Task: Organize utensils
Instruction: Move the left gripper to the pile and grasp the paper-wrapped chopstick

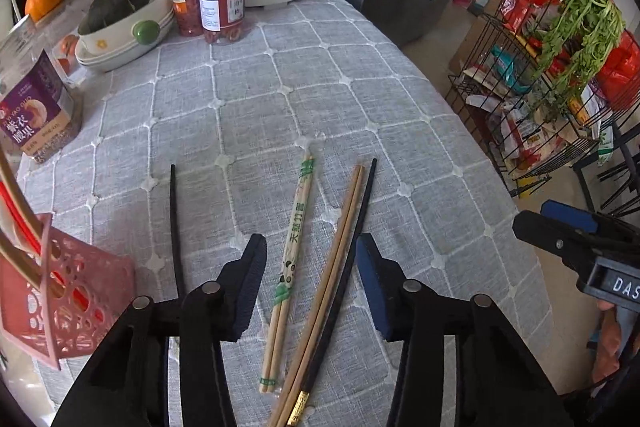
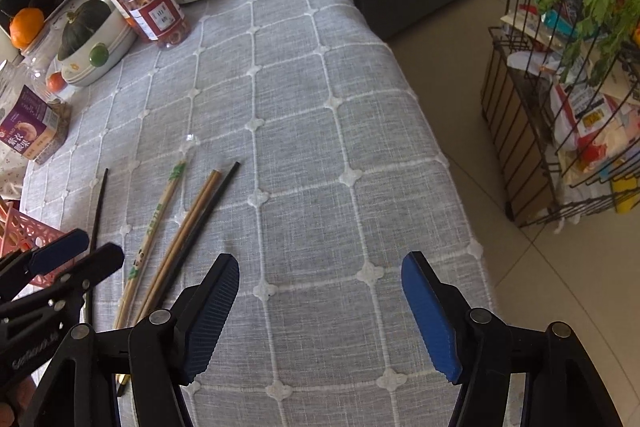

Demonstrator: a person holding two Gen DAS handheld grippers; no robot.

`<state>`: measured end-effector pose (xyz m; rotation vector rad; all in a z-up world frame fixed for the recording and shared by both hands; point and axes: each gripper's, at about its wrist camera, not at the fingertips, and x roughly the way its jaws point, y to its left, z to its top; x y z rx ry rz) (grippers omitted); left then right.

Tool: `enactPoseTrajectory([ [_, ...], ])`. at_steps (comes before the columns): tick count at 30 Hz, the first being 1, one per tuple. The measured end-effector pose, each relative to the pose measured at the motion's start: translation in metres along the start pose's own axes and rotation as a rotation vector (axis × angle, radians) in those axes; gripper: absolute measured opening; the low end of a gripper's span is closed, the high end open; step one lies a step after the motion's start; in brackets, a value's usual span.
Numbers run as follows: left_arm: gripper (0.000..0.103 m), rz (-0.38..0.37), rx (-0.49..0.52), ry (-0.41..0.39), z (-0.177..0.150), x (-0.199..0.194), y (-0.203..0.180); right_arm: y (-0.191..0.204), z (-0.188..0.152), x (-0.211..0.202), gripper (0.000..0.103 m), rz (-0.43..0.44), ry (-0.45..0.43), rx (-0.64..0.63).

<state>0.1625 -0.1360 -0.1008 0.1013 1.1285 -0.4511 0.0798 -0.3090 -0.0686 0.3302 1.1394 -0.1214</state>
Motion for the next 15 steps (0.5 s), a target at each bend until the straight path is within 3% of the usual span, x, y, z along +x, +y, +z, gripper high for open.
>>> enactPoseTrajectory([
  [3,0.037,-0.013,-0.011,0.014,0.013,0.019,-0.002,-0.001,0.002,0.006,0.072,0.005,0.018,-0.006],
  [9,0.031,0.063,-0.016,0.044,0.03,0.054,-0.001,-0.004,0.004,0.015,0.072,0.001,0.039,-0.006],
  [12,0.024,0.065,-0.041,0.088,0.03,0.069,0.002,-0.004,0.006,0.019,0.072,-0.005,0.049,-0.008],
  [15,0.016,0.091,-0.014,0.078,0.032,0.072,-0.001,-0.005,0.007,0.023,0.072,-0.01,0.055,-0.014],
])
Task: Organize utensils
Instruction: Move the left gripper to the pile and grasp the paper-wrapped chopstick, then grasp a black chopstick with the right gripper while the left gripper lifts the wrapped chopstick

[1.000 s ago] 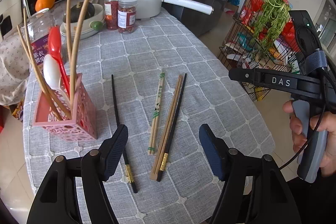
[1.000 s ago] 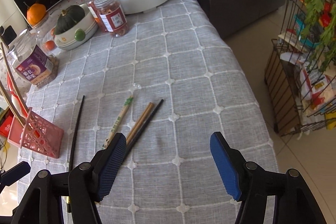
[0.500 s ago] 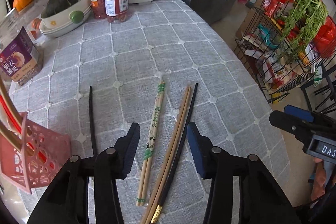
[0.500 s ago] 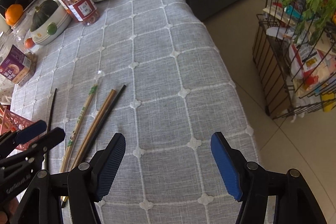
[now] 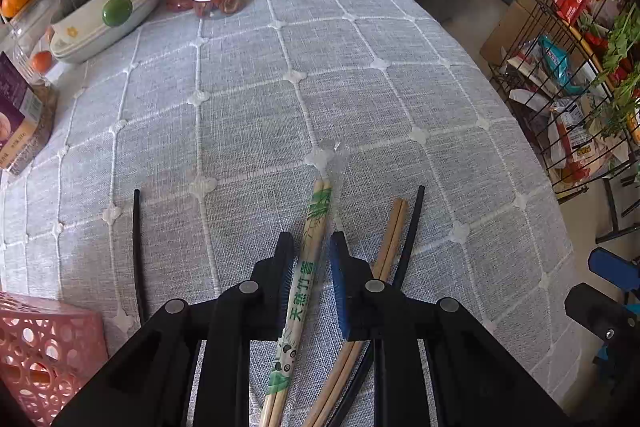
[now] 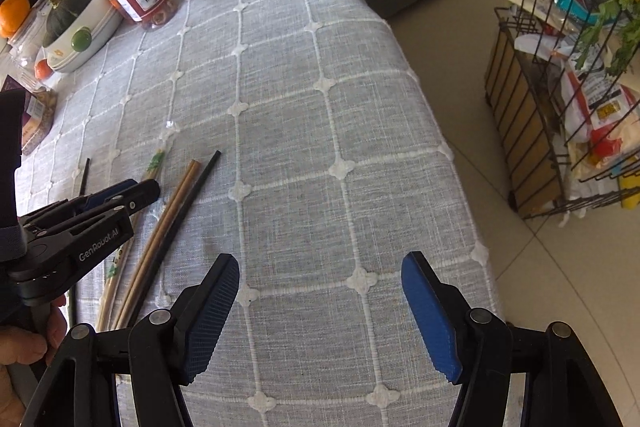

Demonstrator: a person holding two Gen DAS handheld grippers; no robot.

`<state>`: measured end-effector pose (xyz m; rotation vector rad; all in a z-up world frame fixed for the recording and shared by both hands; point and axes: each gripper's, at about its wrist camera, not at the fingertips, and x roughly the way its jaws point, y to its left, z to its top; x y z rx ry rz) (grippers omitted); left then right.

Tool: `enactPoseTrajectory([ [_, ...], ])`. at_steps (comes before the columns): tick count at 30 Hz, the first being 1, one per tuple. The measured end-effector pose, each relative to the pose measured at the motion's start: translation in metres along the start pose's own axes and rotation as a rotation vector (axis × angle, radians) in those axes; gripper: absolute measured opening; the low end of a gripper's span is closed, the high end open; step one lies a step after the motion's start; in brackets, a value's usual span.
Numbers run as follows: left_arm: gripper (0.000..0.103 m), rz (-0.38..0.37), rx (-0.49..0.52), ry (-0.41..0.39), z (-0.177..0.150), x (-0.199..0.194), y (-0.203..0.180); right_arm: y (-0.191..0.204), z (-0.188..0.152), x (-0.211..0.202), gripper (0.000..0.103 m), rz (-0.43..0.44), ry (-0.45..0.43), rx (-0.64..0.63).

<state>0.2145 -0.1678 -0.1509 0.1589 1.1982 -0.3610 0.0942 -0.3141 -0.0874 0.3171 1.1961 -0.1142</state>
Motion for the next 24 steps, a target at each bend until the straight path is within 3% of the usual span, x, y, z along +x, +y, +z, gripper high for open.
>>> enactPoseTrajectory([
  [6,0.012,0.0,-0.004,-0.029,-0.006,-0.012,0.005,0.0,0.0,0.001,0.072,-0.002,0.003,0.004],
  [24,0.005,-0.054,0.031,-0.298,-0.066,-0.158,0.038,0.047,0.005,0.007,0.072,0.024,0.002,-0.013],
])
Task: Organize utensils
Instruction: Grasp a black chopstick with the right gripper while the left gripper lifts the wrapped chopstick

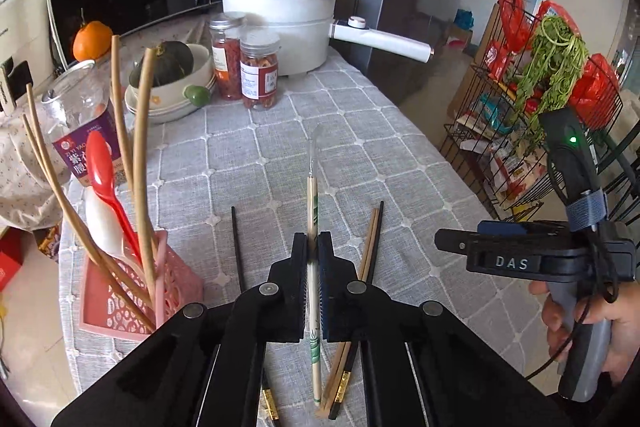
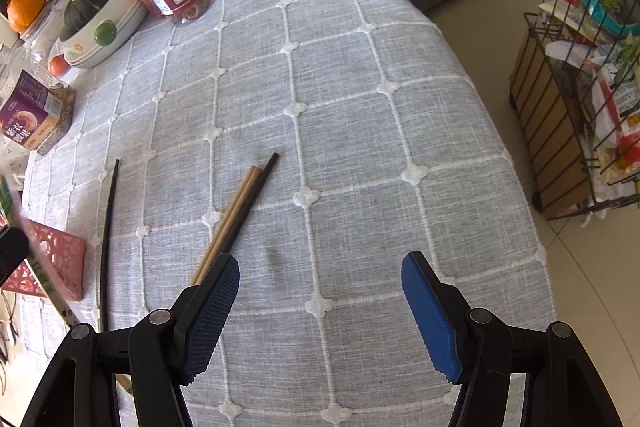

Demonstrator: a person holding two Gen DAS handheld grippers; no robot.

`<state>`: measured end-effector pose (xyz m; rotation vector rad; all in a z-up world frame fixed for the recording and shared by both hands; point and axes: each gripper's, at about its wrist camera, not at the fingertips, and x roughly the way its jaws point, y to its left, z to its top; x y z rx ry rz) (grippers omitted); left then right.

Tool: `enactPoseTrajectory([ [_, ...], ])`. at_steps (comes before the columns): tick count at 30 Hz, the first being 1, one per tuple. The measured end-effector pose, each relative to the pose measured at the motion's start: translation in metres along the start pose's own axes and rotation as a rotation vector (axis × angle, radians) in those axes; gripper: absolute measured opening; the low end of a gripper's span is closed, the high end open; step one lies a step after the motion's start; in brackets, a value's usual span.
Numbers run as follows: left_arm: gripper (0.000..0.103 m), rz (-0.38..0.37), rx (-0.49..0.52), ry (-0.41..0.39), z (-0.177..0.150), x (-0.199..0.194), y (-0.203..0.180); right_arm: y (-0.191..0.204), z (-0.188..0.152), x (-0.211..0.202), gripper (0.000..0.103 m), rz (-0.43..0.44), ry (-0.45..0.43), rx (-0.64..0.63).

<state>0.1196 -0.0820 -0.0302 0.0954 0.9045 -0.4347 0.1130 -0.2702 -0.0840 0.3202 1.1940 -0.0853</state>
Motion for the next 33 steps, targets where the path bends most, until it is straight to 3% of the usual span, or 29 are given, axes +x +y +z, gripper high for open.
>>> enactPoseTrajectory([
  [9,0.005,-0.013,0.001,-0.027,-0.013,-0.029,0.022,0.027,0.007,0.032,0.072,-0.025,0.042,-0.025],
  [16,0.005,-0.021,0.0,-0.02,-0.02,-0.035,0.033,0.039,0.015,0.062,0.045,-0.058,0.087,-0.035],
  [26,0.005,-0.029,-0.004,-0.02,-0.021,-0.04,0.041,0.045,0.021,0.072,0.038,-0.079,0.096,-0.017],
  [31,0.005,-0.03,-0.008,-0.018,-0.021,-0.04,0.041,0.058,0.022,0.073,0.02,-0.121,0.127,-0.055],
  [33,0.005,-0.03,-0.011,-0.015,-0.022,-0.04,0.042,0.06,0.019,0.077,0.019,-0.126,0.156,-0.054],
])
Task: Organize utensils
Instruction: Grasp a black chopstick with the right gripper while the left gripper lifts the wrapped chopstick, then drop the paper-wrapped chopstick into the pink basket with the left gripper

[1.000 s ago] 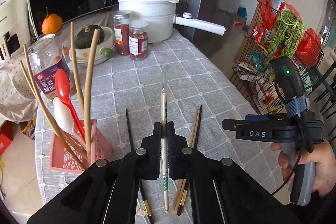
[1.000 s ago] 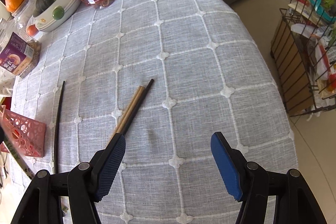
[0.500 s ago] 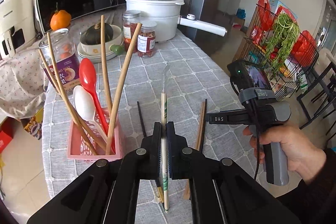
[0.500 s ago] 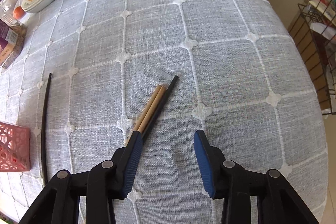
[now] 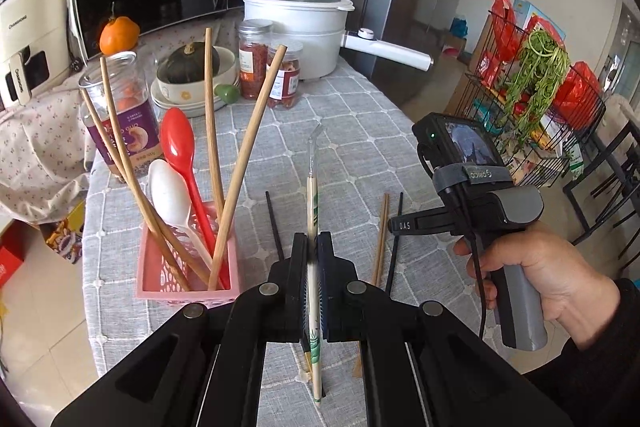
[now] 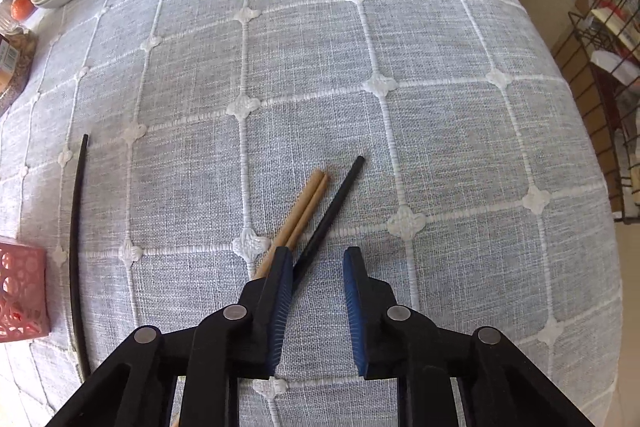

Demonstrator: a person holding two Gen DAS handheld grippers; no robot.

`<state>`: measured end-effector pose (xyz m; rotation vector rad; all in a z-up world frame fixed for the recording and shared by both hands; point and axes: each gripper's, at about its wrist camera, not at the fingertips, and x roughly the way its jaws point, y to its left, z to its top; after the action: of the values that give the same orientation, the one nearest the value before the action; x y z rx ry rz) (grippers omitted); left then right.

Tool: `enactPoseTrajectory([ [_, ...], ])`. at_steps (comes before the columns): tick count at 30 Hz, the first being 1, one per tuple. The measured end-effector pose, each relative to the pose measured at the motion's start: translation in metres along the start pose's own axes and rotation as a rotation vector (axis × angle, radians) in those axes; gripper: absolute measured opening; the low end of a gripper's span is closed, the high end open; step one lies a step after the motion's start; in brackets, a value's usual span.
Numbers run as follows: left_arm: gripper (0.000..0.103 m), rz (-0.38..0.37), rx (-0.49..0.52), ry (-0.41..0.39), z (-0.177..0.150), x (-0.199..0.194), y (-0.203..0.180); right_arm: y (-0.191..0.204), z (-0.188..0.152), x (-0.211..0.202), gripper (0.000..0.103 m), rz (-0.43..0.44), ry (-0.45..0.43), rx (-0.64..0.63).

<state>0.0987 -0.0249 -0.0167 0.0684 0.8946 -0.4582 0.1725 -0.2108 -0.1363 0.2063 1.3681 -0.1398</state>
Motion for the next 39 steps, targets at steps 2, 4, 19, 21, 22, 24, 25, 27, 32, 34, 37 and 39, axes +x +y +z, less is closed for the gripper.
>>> enactPoseTrajectory([
  [2,0.005,0.003,-0.002,0.001,-0.001,0.0,0.001,0.005,-0.001,0.0,0.016,-0.035,0.0,-0.038],
  [4,0.005,0.007,-0.006,-0.001,-0.002,-0.001,0.002,0.002,0.0,-0.001,0.015,-0.022,-0.004,-0.022],
  [19,0.005,-0.005,-0.045,-0.194,0.006,-0.068,0.018,-0.013,-0.012,-0.08,0.005,0.191,-0.227,0.032],
  [21,0.005,0.0,-0.044,-0.257,0.007,-0.085,0.018,-0.011,-0.022,-0.1,0.005,0.206,-0.284,0.013],
  [22,0.005,0.004,-0.044,-0.29,0.007,-0.093,0.019,-0.009,-0.027,-0.11,0.005,0.213,-0.313,0.004],
  [24,0.005,0.021,-0.049,-0.363,0.009,-0.108,0.022,-0.004,-0.034,-0.129,0.005,0.233,-0.365,-0.005],
  [25,0.005,0.033,-0.054,-0.4,0.009,-0.115,0.024,-0.002,-0.036,-0.138,0.005,0.243,-0.39,-0.008],
  [27,0.005,0.051,-0.069,-0.468,0.008,-0.126,0.029,0.001,-0.041,-0.153,0.005,0.259,-0.437,-0.016],
  [32,0.005,0.111,-0.103,-0.585,0.006,-0.131,0.042,0.009,-0.051,-0.18,0.005,0.279,-0.521,-0.051],
  [34,0.005,0.132,-0.121,-0.605,0.006,-0.126,0.049,0.011,-0.053,-0.184,0.005,0.286,-0.539,-0.064],
  [37,0.005,0.191,-0.123,-0.637,0.005,-0.116,0.056,0.014,-0.053,-0.186,0.005,0.293,-0.547,-0.074],
  [39,0.005,0.233,-0.113,-0.654,0.005,-0.108,0.06,0.016,-0.053,-0.186,0.005,0.292,-0.549,-0.078],
])
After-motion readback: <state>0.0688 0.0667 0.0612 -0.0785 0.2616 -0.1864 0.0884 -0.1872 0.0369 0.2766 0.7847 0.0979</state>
